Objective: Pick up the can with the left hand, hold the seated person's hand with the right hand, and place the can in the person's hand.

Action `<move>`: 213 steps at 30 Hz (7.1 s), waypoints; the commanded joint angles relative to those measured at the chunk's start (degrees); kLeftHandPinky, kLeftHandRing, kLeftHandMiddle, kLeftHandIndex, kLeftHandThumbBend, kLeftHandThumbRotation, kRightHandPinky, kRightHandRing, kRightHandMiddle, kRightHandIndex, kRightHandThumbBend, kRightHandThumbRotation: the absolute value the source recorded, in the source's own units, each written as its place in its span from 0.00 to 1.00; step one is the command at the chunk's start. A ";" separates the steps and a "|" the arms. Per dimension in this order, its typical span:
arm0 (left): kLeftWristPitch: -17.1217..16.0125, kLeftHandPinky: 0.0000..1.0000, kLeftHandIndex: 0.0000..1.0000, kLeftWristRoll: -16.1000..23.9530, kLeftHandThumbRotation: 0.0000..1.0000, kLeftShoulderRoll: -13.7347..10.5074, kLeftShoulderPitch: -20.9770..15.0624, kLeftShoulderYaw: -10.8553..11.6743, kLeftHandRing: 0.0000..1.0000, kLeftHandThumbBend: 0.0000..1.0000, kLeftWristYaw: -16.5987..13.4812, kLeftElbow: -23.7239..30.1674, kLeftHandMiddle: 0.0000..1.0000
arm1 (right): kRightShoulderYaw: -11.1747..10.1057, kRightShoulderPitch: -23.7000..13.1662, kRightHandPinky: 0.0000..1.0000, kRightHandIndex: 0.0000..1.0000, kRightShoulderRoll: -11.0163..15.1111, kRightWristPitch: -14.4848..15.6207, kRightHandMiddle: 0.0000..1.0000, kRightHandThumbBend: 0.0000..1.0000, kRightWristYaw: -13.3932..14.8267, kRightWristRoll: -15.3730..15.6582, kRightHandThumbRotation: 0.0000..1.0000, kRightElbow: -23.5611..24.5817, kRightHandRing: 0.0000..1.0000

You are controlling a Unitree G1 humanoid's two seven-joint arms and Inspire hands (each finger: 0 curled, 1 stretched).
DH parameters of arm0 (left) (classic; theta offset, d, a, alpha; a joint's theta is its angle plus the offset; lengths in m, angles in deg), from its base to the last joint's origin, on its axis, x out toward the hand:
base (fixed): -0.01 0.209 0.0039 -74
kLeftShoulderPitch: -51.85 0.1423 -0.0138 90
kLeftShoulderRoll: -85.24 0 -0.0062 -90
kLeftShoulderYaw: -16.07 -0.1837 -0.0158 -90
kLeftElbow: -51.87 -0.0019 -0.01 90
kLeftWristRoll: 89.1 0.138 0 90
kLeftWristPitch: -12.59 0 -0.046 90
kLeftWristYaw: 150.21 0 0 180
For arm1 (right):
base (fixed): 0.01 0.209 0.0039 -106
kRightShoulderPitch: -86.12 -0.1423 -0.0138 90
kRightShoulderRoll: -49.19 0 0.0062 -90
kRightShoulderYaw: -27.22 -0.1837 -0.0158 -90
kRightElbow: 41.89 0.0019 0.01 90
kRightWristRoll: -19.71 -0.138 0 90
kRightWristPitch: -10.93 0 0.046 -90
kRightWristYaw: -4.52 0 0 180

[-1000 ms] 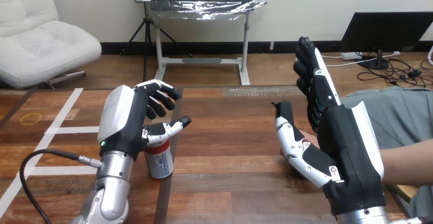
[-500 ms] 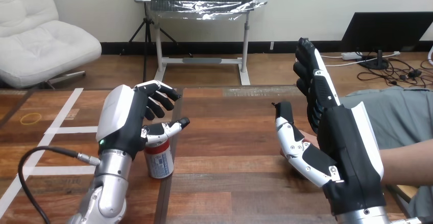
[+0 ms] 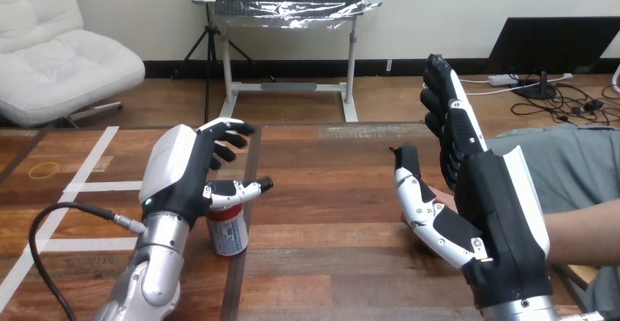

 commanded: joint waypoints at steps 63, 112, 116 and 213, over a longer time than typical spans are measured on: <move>26.04 0.57 0.75 11.62 0.22 -13.02 -3.65 -6.32 0.68 0.94 39.34 26.22 0.78 | -0.56 -2.82 1.00 0.99 -0.24 0.55 1.00 0.00 -1.38 -0.84 0.00 2.44 1.00; 21.55 0.43 0.56 6.89 0.00 -9.21 -1.21 -4.27 0.48 0.73 25.98 23.73 0.53 | -1.19 -2.58 1.00 0.97 -0.17 0.95 1.00 0.00 -2.00 -1.07 0.00 2.84 1.00; 20.01 0.41 0.53 6.16 0.00 -9.25 -1.07 -4.14 0.45 0.71 24.00 22.83 0.50 | -1.14 -2.65 1.00 0.97 -0.29 1.10 1.00 0.00 -2.05 -1.26 0.00 2.81 1.00; 23.89 0.63 0.78 6.92 0.22 -12.02 -2.14 -4.61 0.73 0.86 33.18 26.13 0.79 | -1.37 -4.03 1.00 0.93 1.13 1.25 1.00 0.00 -3.60 -1.60 0.00 1.96 1.00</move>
